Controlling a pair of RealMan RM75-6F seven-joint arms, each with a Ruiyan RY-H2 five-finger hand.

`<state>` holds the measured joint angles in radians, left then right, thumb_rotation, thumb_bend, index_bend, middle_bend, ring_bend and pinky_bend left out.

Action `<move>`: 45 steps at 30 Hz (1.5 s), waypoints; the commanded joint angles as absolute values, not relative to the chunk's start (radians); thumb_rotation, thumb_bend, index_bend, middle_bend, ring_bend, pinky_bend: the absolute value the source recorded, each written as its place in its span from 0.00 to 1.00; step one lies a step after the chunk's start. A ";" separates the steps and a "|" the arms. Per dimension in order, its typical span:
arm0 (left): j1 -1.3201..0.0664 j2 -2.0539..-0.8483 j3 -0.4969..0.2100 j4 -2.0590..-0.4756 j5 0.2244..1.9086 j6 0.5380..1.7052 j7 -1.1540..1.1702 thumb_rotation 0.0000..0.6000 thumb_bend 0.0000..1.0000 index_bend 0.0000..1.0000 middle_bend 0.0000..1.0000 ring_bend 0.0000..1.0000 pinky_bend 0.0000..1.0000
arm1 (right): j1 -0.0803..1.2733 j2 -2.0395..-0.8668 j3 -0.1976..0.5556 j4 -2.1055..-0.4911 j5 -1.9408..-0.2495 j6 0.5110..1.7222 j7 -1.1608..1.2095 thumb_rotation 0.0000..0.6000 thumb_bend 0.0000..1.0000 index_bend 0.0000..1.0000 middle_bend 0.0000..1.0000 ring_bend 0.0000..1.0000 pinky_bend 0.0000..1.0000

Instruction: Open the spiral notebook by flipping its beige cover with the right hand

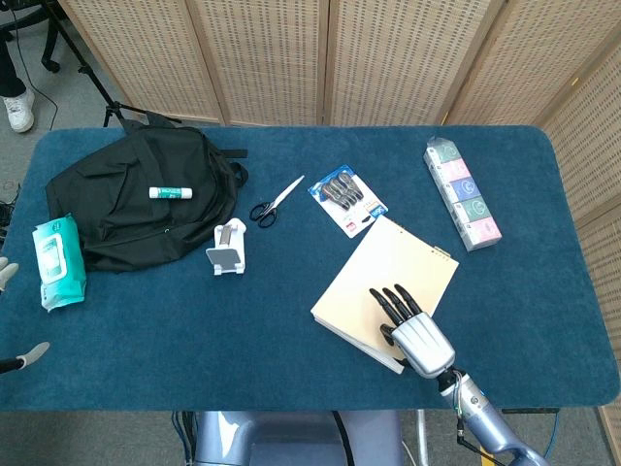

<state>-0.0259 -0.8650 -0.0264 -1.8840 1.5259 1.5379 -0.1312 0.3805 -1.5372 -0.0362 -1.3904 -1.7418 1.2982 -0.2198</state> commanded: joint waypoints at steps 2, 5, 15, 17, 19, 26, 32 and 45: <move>-0.026 -0.865 -0.026 -1.884 1.527 1.539 -0.132 1.00 0.00 0.00 0.00 0.00 0.00 | 0.382 -1.536 -0.035 -1.394 -1.740 1.299 -0.219 1.00 0.59 0.66 0.01 0.00 0.00; -0.025 -0.865 -0.027 -1.883 1.526 1.540 -0.133 1.00 0.00 0.00 0.00 0.00 0.00 | 0.386 -1.533 -0.030 -1.399 -1.740 1.301 -0.219 1.00 0.66 0.67 0.01 0.00 0.00; -0.024 -0.863 -0.026 -1.882 1.529 1.541 -0.139 1.00 0.00 0.00 0.00 0.00 0.00 | 0.394 -1.514 -0.025 -1.427 -1.736 1.298 -0.231 1.00 0.88 0.67 0.02 0.00 0.00; -0.024 -0.863 -0.026 -1.882 1.529 1.541 -0.139 1.00 0.00 0.00 0.00 0.00 0.00 | 0.395 -1.508 -0.027 -1.435 -1.739 1.299 -0.232 1.00 0.92 0.67 0.02 0.00 0.00; -0.024 -0.862 -0.026 -1.881 1.530 1.541 -0.140 1.00 0.00 0.00 0.00 0.00 0.00 | 0.397 -1.499 -0.031 -1.446 -1.746 1.299 -0.233 1.00 0.96 0.67 0.02 0.00 0.00; -0.025 -0.862 -0.026 -1.882 1.531 1.540 -0.140 1.00 0.00 0.00 0.00 0.00 0.00 | 0.403 -1.475 -0.044 -1.474 -1.764 1.292 -0.240 1.00 1.00 0.67 0.02 0.00 0.00; -0.025 -0.862 -0.026 -1.882 1.530 1.539 -0.140 1.00 0.00 0.00 0.00 0.00 0.00 | 0.406 -1.456 -0.058 -1.501 -1.783 1.291 -0.248 1.00 1.00 0.67 0.02 0.00 0.00; -0.025 -0.862 -0.025 -1.883 1.532 1.539 -0.140 1.00 0.00 0.00 0.00 0.00 0.00 | 0.408 -1.404 -0.116 -1.568 -1.886 1.306 -0.280 1.00 1.00 0.67 0.03 0.00 0.00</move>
